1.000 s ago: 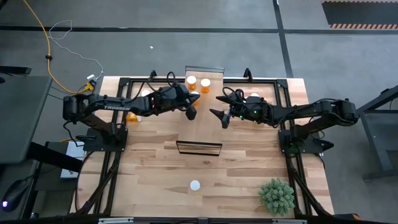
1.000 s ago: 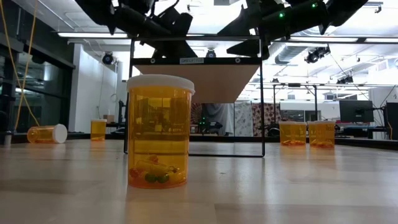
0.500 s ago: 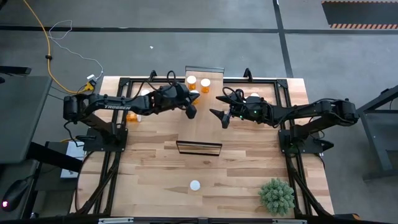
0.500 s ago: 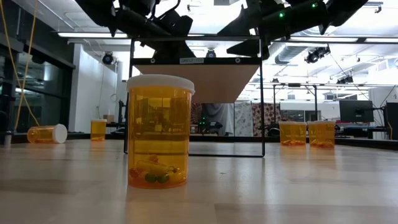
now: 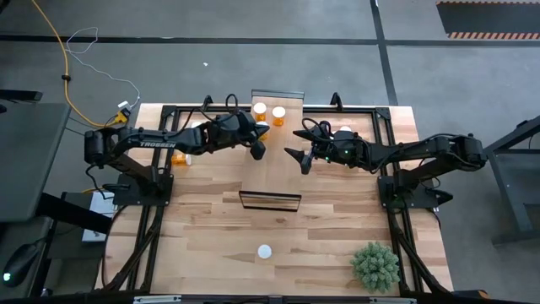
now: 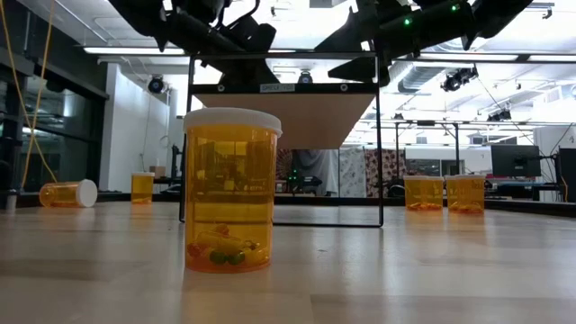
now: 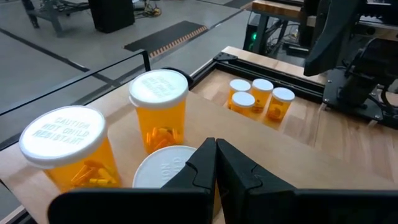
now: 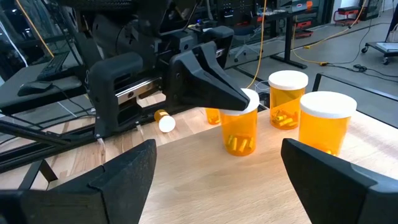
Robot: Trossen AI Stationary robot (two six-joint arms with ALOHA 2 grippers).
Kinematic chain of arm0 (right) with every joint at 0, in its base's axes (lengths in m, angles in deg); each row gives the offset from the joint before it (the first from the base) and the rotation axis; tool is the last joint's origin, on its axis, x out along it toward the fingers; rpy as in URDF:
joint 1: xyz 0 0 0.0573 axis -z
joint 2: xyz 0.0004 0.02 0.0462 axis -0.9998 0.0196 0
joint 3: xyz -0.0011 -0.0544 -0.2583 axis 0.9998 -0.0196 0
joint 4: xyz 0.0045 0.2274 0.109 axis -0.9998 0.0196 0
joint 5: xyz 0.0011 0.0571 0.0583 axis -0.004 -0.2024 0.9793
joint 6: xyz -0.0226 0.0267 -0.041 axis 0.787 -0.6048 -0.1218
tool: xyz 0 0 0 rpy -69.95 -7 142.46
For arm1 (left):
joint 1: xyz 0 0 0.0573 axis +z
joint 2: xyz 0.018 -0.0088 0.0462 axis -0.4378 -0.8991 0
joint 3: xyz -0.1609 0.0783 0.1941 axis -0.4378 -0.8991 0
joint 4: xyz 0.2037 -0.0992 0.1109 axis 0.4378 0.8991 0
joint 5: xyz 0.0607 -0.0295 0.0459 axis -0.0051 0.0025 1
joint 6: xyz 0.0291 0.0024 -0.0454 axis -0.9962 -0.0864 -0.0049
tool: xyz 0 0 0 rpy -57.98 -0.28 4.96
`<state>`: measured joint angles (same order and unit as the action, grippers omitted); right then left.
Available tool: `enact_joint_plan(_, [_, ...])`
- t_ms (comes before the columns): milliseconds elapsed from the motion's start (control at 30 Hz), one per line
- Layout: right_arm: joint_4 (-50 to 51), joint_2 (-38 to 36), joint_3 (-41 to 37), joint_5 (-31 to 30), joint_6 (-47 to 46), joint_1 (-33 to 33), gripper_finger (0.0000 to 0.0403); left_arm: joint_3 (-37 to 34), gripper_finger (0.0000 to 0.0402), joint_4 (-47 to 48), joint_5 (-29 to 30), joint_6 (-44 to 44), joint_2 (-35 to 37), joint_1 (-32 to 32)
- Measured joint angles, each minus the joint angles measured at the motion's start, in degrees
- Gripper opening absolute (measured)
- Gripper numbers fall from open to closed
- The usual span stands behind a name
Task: Pick and place medicine bottles onto shelf by color
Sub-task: Put the orange pill bottle on the shelf
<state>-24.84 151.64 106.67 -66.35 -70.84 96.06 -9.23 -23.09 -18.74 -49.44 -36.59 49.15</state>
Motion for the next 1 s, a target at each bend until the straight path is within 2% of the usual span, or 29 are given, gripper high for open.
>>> enact_joint_plan(333, [0.0, 0.0, 0.0, 0.0, 0.02, 0.0, 0.0337, -0.39, 0.0, -3.46, 0.52, -0.24, 0.77, 0.06])
enact_joint_plan(633, [-0.02, 0.0, 0.0, 0.0, 0.04, 0.0, 0.0337, -0.45, 0.0, -4.58, 0.45, -0.51, 5.5, 0.06])
enact_joint_plan(867, [-0.02, 0.0, 0.0, 0.0, 0.22, 0.0, 0.0337, -0.85, 0.0, 0.67, -4.17, -3.46, 14.33, -0.76])
enact_joint_plan(1000, [-0.02, 0.0, 0.0, 0.0, 1.33, 0.0, 0.0337, -7.06, 0.0, -0.43, -5.06, -4.51, 21.89, -3.79])
